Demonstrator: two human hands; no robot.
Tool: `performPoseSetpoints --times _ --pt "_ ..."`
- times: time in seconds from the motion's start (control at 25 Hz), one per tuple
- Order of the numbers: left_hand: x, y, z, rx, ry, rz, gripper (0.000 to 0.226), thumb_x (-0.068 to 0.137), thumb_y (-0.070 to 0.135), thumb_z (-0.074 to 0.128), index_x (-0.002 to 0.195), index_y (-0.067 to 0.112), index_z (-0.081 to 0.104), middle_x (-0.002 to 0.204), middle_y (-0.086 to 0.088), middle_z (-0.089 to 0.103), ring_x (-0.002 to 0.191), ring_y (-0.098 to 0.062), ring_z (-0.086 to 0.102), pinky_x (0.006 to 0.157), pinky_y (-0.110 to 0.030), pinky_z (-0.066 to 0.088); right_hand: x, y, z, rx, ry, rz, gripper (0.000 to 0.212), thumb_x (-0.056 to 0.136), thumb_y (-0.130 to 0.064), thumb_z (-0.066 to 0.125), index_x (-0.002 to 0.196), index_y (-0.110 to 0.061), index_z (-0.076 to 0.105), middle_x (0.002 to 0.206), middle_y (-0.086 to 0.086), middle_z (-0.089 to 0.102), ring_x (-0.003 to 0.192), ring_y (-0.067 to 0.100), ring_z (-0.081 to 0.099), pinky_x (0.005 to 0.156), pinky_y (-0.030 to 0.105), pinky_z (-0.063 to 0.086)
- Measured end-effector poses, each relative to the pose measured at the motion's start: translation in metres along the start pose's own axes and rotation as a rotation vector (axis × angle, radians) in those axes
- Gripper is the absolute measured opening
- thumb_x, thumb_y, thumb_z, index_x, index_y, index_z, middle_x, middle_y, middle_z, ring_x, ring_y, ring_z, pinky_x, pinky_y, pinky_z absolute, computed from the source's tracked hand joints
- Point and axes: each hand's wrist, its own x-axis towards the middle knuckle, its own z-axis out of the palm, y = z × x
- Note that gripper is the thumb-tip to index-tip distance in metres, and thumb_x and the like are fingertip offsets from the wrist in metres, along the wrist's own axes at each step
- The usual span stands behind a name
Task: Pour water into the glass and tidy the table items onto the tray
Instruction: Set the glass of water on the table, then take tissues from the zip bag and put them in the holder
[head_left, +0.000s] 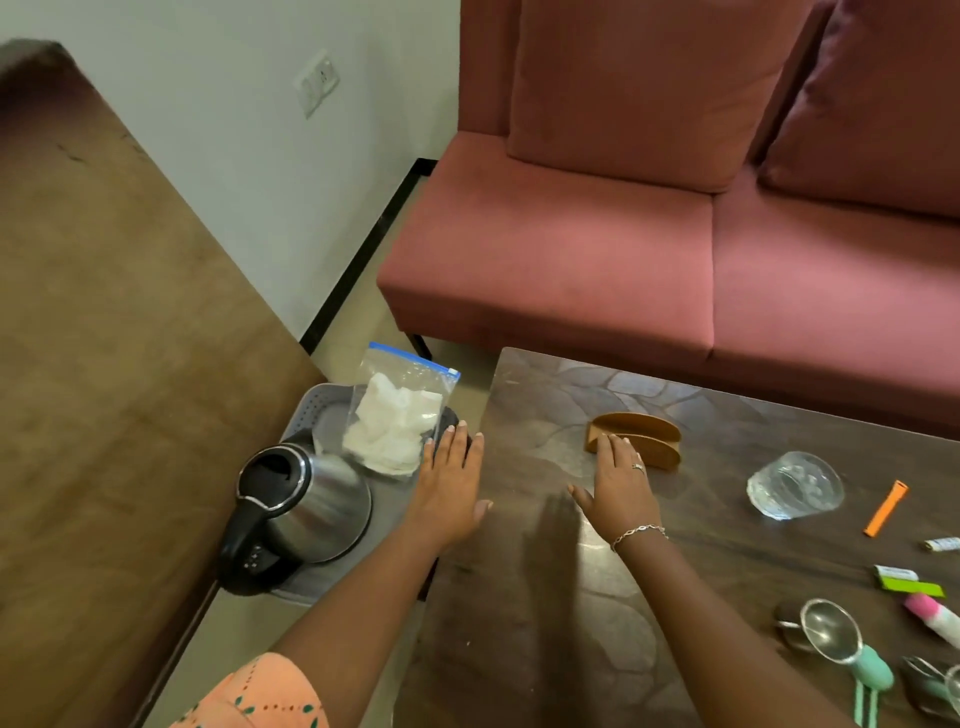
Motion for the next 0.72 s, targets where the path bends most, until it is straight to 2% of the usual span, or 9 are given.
performPoseSetpoints --times 0.2,0.32,0.44,0.52,0.6,0.72 --pt "-0.003 -0.051 0.002 -0.095 -0.010 -0.092 0.083 0.091 0.041 0.049 0.147 0.011 -0.003 0.156 -0.014 -0.008 0.144 -0.027 -0.008 0.117 -0.042 -0.002 0.031 -0.057 0.018 0.252 -0.125 -0.028 0.077 0.085 -0.037 0.059 0.143 -0.008 0.018 0.151 0.012 0.024 0.138 0.026 0.026 0.110 0.036 0.028" --pt "-0.002 -0.081 0.009 -0.146 -0.014 -0.155 0.083 0.090 0.041 0.050 0.147 0.011 -0.002 0.156 -0.014 -0.008 0.144 -0.027 -0.007 0.117 -0.041 -0.002 0.061 -0.096 0.037 0.526 -0.253 -0.004 0.075 0.081 -0.029 0.066 0.140 -0.006 0.026 0.146 0.014 0.033 0.133 0.028 0.034 0.107 0.037 0.032" --pt "0.001 -0.105 0.016 -0.183 -0.024 -0.185 0.083 0.091 0.041 0.049 0.147 0.011 -0.004 0.156 -0.013 -0.010 0.144 -0.026 -0.009 0.118 -0.041 -0.002 0.088 -0.131 0.053 0.931 -0.357 0.194 0.068 0.080 -0.018 0.068 0.135 0.000 0.033 0.140 0.020 0.040 0.127 0.031 0.040 0.102 0.037 0.035" --pt "0.004 -0.113 0.019 -0.217 -0.025 -0.186 0.082 0.091 0.040 0.049 0.147 0.011 -0.004 0.156 -0.012 -0.011 0.144 -0.026 -0.010 0.118 -0.039 -0.003 0.104 -0.147 0.060 1.182 -0.416 0.373 0.053 0.083 -0.013 0.064 0.126 0.005 0.042 0.134 0.024 0.044 0.124 0.033 0.043 0.097 0.035 0.038" --pt "0.008 -0.122 0.024 -0.264 -0.008 -0.190 0.082 0.091 0.039 0.049 0.147 0.012 -0.003 0.156 -0.012 -0.010 0.144 -0.025 -0.009 0.118 -0.038 -0.003 0.121 -0.159 0.068 1.399 -0.481 0.514 0.040 0.084 -0.012 0.062 0.119 0.003 0.048 0.135 0.020 0.045 0.125 0.031 0.042 0.103 0.035 0.035" --pt "0.009 -0.128 0.031 -0.324 -0.001 -0.192 0.080 0.091 0.037 0.050 0.148 0.013 -0.001 0.157 -0.010 -0.009 0.144 -0.024 -0.008 0.118 -0.037 0.000 0.144 -0.169 0.079 1.519 -0.495 0.595 0.051 0.085 -0.014 0.062 0.129 0.000 0.041 0.145 0.011 0.034 0.137 0.027 0.026 0.115 0.037 0.020"
